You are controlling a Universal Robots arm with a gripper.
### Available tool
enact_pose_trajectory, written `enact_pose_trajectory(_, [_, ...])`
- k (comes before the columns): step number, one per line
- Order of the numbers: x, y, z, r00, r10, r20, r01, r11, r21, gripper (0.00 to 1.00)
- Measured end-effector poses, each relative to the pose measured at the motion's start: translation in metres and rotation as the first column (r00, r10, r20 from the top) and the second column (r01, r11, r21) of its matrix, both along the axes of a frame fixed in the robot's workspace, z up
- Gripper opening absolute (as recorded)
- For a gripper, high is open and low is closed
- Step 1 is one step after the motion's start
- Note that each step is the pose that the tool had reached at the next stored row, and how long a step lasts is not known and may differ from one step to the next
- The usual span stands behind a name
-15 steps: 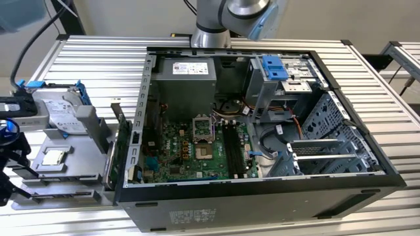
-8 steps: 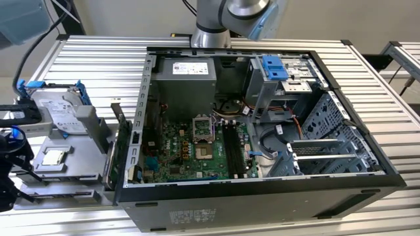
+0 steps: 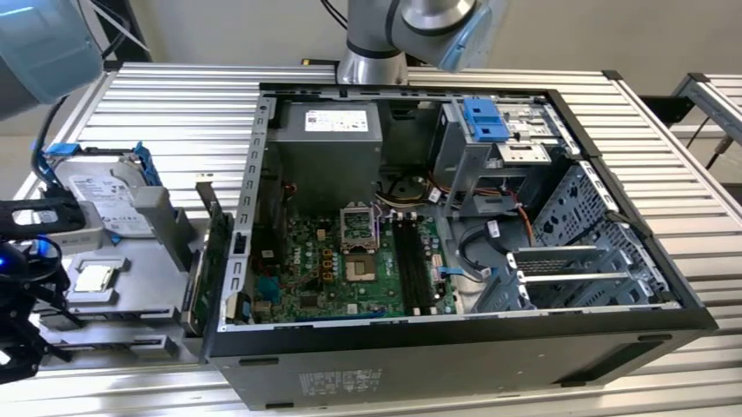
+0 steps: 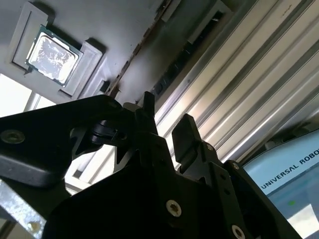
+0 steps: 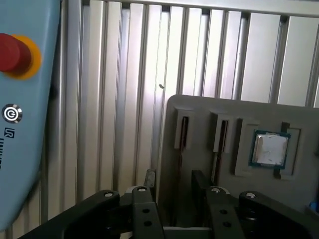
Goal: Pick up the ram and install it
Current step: 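Pick up the ram and move it above insertion slot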
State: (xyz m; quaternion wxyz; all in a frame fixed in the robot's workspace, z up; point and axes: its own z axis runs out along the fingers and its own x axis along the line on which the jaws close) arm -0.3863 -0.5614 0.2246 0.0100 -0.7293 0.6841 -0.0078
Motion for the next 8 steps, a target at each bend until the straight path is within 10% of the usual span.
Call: enact_pose_trajectory(8, [0.0000,0.0004,-0.0145,0.9999,0.014,-0.0001,-0.014,0.9999,0.0000,1.00])
